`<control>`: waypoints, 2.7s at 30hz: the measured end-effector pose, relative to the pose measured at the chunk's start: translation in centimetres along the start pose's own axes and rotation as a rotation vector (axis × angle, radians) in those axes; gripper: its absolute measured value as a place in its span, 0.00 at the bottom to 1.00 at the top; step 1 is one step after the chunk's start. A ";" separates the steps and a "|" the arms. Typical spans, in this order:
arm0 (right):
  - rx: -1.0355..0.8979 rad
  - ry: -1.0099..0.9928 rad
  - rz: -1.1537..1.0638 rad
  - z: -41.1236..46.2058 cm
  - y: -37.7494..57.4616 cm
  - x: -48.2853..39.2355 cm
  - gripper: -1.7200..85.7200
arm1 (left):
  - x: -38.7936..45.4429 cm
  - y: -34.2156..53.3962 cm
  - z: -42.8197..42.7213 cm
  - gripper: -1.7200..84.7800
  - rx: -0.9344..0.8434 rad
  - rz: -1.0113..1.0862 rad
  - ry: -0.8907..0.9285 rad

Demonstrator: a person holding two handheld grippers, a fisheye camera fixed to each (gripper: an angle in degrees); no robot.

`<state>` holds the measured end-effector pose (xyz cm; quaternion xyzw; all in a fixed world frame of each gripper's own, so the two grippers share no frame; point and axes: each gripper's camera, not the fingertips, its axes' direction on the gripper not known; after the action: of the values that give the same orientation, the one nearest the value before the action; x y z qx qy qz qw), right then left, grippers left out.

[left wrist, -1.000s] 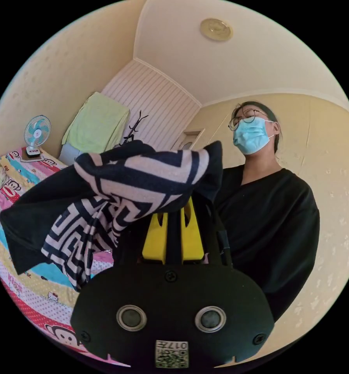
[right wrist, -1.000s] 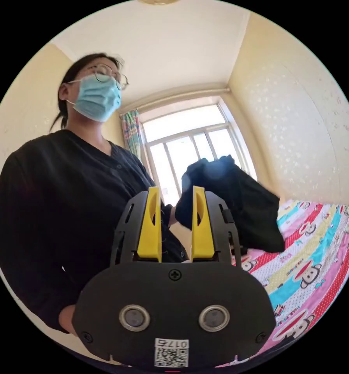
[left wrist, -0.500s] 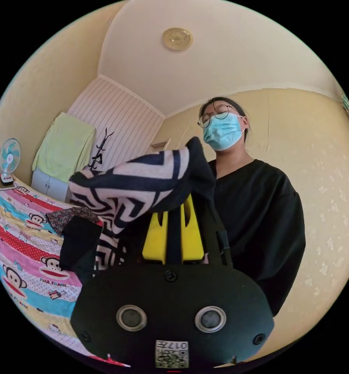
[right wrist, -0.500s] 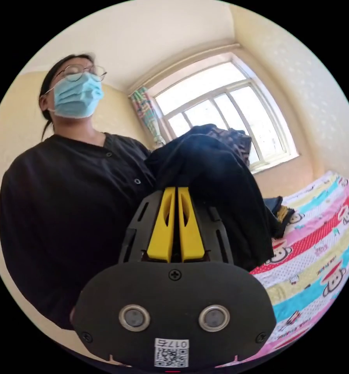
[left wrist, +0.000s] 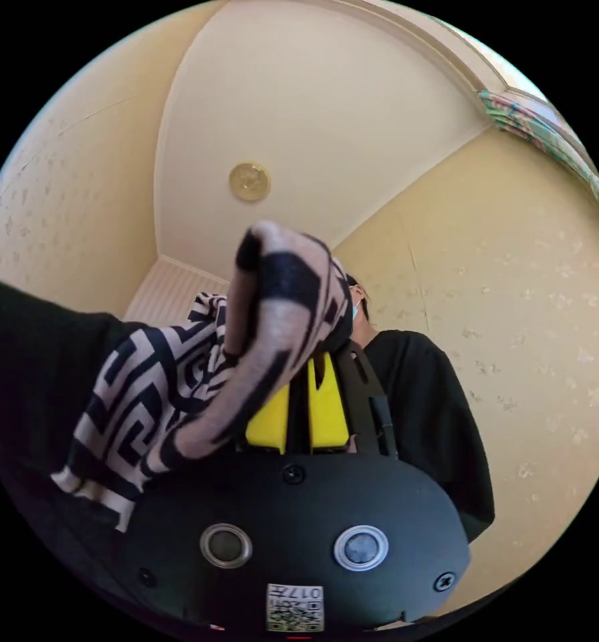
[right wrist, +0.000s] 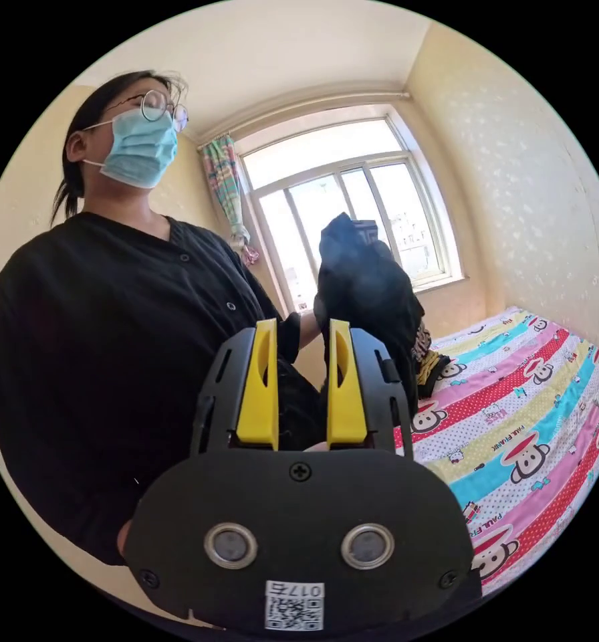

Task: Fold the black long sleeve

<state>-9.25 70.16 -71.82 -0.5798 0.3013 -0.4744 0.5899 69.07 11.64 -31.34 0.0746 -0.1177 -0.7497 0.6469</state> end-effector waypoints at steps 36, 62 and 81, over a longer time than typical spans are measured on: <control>0.059 -0.888 0.636 5.8 0.6 16.8 0.26 | -11.7 14.4 27.6 0.05 -0.294 -0.472 0.678; 0.573 -0.685 -0.183 -15.2 -17.5 -1.8 0.04 | -19.8 25.0 31.5 0.19 -0.301 -1.030 -0.423; 0.564 -0.842 -0.206 -13.0 -22.7 -11.4 0.04 | -18.3 19.8 40.5 0.24 -0.323 -0.842 -0.439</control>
<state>-29.97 78.19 -53.94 -0.5656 -0.1604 -0.3183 0.7437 79.98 30.30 12.24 -0.1449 -0.0931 -0.9525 0.2513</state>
